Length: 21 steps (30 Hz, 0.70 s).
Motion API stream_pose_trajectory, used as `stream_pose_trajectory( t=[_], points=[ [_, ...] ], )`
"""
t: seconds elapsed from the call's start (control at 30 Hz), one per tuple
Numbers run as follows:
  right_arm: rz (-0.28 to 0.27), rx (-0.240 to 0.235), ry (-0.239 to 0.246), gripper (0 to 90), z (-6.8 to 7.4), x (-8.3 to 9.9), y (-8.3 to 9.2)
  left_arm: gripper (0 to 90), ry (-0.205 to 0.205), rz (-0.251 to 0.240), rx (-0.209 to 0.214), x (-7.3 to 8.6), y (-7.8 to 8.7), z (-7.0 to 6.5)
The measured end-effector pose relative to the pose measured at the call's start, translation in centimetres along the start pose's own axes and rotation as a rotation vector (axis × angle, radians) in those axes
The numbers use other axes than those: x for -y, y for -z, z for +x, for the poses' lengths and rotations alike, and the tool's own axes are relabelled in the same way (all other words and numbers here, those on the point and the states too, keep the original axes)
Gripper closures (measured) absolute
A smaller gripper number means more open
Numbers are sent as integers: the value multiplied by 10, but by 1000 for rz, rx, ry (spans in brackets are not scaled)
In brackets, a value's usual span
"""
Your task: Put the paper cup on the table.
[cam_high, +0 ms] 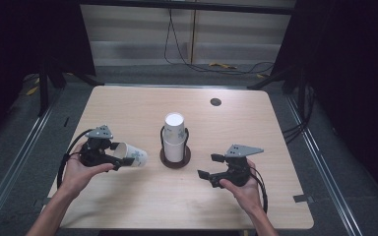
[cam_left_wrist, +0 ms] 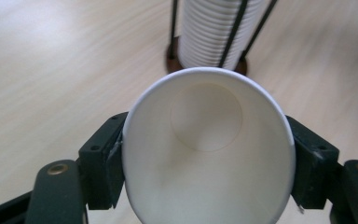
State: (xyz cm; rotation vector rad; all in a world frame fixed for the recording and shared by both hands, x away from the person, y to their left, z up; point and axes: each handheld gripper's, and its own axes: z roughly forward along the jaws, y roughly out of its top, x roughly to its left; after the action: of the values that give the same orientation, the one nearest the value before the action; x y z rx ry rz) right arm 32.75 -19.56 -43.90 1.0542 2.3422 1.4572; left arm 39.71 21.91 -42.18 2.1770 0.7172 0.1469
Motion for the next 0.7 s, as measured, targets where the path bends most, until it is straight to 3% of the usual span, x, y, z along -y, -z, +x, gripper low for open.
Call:
stream_pose_trajectory(
  t=[0.07, 0.17, 0.27, 0.43, 0.57, 0.7],
  points=[
    [2, -1, 6, 179, 0, 0, 0, 267, 16, -3, 27, 0, -1, 2],
    [0, 1, 0, 179, 0, 0, 0, 267, -32, 55, -29, -4, -2, 3],
    [1, 0, 2, 179, 0, 0, 0, 267, -30, 69, -14, -10, -2, 7],
    [3, -1, 4, 177, -1, 0, -1, 267, -26, 127, -57, -17, -8, 14],
    [5, -1, 5, 177, -1, 0, -1, 266, -12, 141, -56, -20, -11, 20],
    [7, -3, 5, 177, -1, 0, -1, 263, -6, 184, -62, -23, -14, 26]
  ],
)
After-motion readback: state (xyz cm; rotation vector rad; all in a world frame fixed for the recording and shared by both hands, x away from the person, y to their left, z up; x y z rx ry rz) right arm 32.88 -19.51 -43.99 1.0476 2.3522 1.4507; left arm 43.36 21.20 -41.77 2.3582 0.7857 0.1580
